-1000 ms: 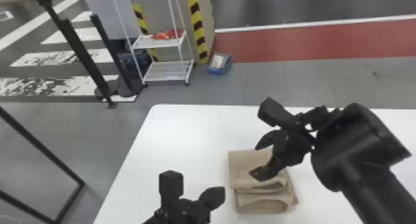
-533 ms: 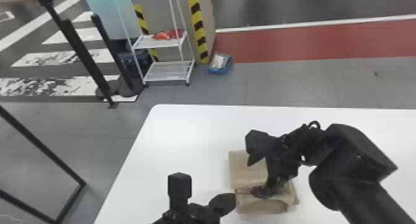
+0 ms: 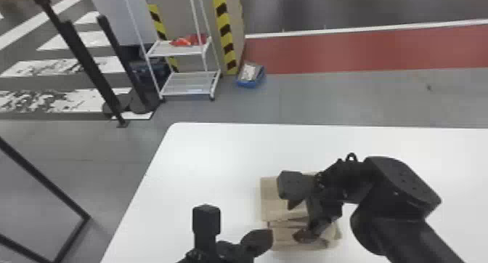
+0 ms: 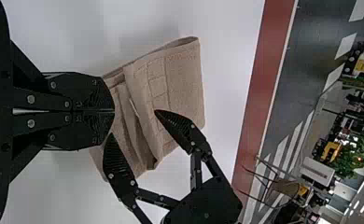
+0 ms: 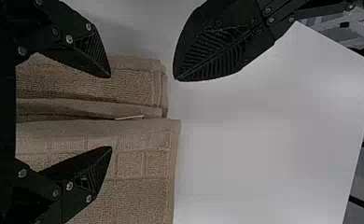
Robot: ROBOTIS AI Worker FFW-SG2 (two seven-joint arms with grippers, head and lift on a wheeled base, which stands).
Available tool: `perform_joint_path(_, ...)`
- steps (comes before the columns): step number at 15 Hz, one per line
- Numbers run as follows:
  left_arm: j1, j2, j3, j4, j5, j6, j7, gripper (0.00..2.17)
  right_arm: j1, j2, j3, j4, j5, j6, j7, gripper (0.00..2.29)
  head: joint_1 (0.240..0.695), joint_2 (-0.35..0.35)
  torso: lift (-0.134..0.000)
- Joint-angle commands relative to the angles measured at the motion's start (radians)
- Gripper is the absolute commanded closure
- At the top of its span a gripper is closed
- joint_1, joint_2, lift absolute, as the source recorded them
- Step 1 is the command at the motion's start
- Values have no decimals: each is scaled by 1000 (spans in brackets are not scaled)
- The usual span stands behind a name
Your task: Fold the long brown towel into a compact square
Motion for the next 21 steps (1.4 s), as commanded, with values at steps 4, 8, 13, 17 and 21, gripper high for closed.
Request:
perform_joint_path(4, 3, 3, -1, 0, 0, -5, -1, 1652, -5, 1, 0, 41, 30, -7, -45, 407, 695, 191, 0)
perform_joint_path(8, 9, 5, -1, -6, 0, -11, -3, 1652, -16, 1, -14, 57, 32, -4, -72, 475, 695, 181, 0)
perform_joint_path(13, 9, 5, -3, -7, -5, -11, -1, 1656, -19, 1, -35, 55, 22, -1, -74, 502, 695, 171, 0)
perform_joint_path(17, 6, 3, -4, -6, -6, -11, -1, 1656, -24, 1, -38, 53, 19, 11, -69, 512, 695, 167, 0)
perform_joint_path(21, 4, 3, -4, -4, -6, -8, -1, 1656, -27, 1, -44, 53, 15, 42, -62, 1004, 695, 162, 0)
